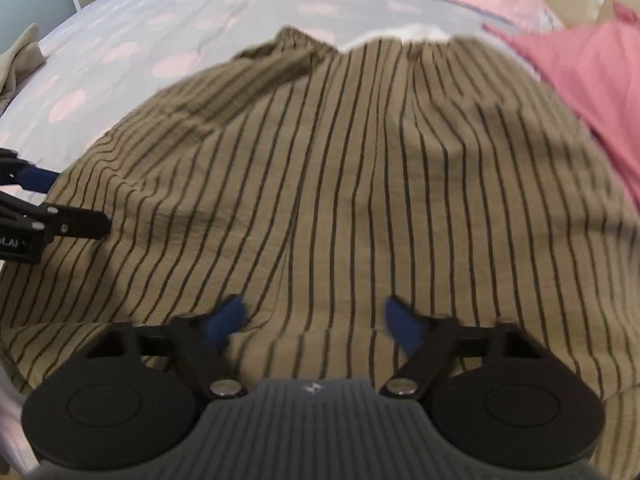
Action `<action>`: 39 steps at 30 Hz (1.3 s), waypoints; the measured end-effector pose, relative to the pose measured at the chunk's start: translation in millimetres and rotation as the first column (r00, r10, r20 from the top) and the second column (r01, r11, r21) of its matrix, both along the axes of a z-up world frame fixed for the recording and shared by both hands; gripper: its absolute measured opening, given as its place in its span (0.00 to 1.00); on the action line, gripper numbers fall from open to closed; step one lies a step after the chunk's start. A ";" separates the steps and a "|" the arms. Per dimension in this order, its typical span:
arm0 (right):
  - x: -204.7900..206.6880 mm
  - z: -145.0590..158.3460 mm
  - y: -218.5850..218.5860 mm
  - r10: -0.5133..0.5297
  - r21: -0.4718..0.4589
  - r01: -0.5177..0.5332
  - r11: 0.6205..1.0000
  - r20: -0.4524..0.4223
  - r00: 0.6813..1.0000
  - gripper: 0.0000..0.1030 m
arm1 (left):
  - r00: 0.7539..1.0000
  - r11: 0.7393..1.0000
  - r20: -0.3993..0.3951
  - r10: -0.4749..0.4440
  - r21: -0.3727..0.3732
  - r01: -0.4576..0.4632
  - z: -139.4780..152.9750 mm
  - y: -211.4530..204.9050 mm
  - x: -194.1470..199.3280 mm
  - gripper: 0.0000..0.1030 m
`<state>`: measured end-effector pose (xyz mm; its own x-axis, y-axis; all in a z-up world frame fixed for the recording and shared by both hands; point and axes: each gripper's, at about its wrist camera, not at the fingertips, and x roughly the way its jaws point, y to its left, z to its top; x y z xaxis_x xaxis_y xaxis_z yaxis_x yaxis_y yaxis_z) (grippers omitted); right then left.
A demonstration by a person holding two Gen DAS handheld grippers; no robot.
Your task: Fold clothes
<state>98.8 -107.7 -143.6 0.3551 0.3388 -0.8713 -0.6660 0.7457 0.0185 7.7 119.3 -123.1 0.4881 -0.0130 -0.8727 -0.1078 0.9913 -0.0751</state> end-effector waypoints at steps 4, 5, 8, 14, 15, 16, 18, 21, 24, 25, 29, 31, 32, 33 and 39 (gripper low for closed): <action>0.5 7.0 5.0 0.010 0.009 -0.011 1.000 0.006 1.000 0.01 | 1.000 1.000 -0.011 0.000 -0.026 0.000 -1.3 0.7 1.1 0.21; -0.8 10.7 6.8 0.014 0.026 -0.015 1.000 0.002 1.000 0.01 | 1.000 0.999 -0.006 0.004 -0.033 -0.004 0.7 1.9 0.3 0.16; -8.3 25.2 13.5 0.042 0.095 -0.041 0.995 -0.009 0.999 0.00 | 0.999 0.999 0.036 0.017 -0.037 -0.016 15.7 6.2 -4.4 0.08; -40.6 71.2 42.7 0.158 0.264 -0.159 0.951 0.026 0.987 0.00 | 0.979 0.998 0.192 0.063 -0.015 -0.061 71.9 24.3 -34.9 0.01; -49.4 81.3 50.1 0.186 0.289 -0.190 0.938 0.042 0.982 0.00 | 0.971 0.997 0.225 0.077 -0.011 -0.077 83.8 29.6 -42.7 0.00; -58.5 91.0 57.5 0.213 0.307 -0.223 0.925 0.064 0.975 0.00 | 0.962 0.996 0.257 0.091 -0.008 -0.092 95.8 34.9 -50.6 0.00; -72.9 108.3 71.5 0.259 0.346 -0.279 0.896 0.104 0.960 0.00 | 0.941 0.992 0.317 0.121 -0.009 -0.125 119.5 47.0 -68.6 0.00; -91.7 134.0 91.1 0.319 0.417 -0.340 0.843 0.122 0.940 0.00 | 0.910 0.986 0.384 0.158 -0.007 -0.169 150.2 63.1 -97.5 0.00; -110.1 152.9 109.4 0.373 0.469 -0.389 0.793 0.131 0.919 0.00 | 0.900 0.980 0.396 0.181 0.000 -0.197 166.3 71.2 -119.7 0.00; -116.7 157.2 114.4 0.393 0.479 -0.405 0.779 0.130 0.910 0.00 | 0.900 0.979 0.395 0.186 0.004 -0.204 169.1 72.1 -124.6 0.00; -139.6 164.8 128.6 0.444 0.472 -0.452 0.757 0.136 0.886 0.02 | 0.906 0.976 0.377 0.193 0.020 -0.216 172.7 74.5 -136.5 0.00; -139.9 160.0 128.6 0.439 0.448 -0.452 0.771 0.140 0.887 0.06 | 0.912 0.976 0.363 0.190 0.027 -0.214 169.6 74.9 -138.8 0.00; -139.3 157.4 128.1 0.436 0.436 -0.451 0.779 0.141 0.889 0.08 | 0.917 0.977 0.350 0.189 0.031 -0.213 165.9 75.0 -139.4 0.03; -137.0 154.5 125.3 0.424 0.425 -0.441 0.791 0.139 0.895 0.20 | 0.923 0.977 0.336 0.189 0.034 -0.212 161.7 74.8 -139.6 0.09; -103.8 126.8 97.7 0.281 0.316 -0.308 0.897 0.130 0.951 0.42 | 0.952 0.981 0.257 0.167 0.048 -0.186 132.2 67.5 -130.9 0.42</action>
